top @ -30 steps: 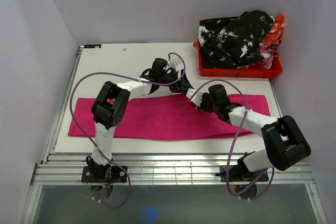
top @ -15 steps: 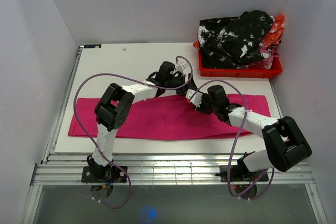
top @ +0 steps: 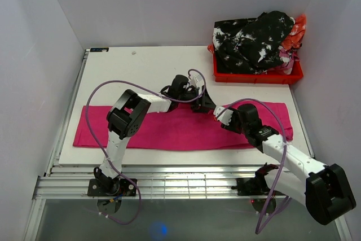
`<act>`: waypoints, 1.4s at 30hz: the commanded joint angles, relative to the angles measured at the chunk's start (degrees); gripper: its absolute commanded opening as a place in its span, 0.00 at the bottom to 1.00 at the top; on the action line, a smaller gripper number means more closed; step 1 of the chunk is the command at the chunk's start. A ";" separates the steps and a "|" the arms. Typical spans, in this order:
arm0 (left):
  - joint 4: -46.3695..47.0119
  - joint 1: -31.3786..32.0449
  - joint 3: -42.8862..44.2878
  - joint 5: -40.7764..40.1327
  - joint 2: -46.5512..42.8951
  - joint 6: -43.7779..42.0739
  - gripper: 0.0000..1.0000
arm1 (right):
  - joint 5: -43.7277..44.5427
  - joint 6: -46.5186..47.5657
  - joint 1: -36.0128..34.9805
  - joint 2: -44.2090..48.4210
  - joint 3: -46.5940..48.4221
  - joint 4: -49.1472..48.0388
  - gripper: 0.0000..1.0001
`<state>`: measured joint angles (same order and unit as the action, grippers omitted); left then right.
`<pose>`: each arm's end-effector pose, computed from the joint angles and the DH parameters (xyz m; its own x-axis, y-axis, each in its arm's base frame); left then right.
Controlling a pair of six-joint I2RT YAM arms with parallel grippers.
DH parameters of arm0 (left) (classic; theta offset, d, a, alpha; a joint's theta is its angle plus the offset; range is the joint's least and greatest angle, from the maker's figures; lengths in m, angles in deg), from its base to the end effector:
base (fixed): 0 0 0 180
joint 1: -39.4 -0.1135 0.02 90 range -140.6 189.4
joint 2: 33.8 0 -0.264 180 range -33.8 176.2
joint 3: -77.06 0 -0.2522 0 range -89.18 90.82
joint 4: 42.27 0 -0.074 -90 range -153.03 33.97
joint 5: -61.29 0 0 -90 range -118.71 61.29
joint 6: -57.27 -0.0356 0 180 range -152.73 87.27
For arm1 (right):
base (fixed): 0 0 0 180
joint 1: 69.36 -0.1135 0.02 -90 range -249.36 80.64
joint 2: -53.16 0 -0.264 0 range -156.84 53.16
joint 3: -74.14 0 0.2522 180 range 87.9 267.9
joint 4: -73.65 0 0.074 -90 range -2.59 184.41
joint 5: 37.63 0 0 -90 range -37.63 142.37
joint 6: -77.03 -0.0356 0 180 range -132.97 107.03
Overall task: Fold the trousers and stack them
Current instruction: Fold the trousers
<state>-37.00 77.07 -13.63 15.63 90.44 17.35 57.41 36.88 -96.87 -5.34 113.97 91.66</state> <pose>0.3503 -0.3019 0.1381 -0.9553 0.0445 -0.2924 0.2886 0.3570 -0.8884 0.1866 0.0937 0.1925 -0.0377 -0.8781 -0.4770 -0.6613 0.3798 -0.6468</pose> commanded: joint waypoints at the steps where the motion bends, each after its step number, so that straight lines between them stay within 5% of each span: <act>1: 3.29 0.39 1.97 0.22 0.46 2.21 0.80 | 1.38 -3.51 2.62 2.07 -0.84 7.60 0.47; 8: 8.04 0.39 3.64 0.84 2.84 6.07 0.79 | -2.49 -10.28 12.03 -3.01 2.23 11.92 0.35; 16: 11.47 -2.07 6.53 -1.62 4.77 6.52 0.61 | -6.34 -9.42 12.74 -9.96 0.74 16.22 0.28; 30: 19.73 -5.24 20.16 -0.66 14.88 8.98 0.54 | -8.03 -5.81 13.36 -12.16 0.39 21.06 0.27; 42: 4.45 -5.95 10.33 5.41 5.40 -2.44 0.63 | -7.85 -5.72 13.44 -12.52 0.83 21.41 0.26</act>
<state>-26.51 69.68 -1.28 18.12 102.75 19.67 52.65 31.65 -83.56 -15.20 117.49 105.73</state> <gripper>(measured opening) 0.614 0.260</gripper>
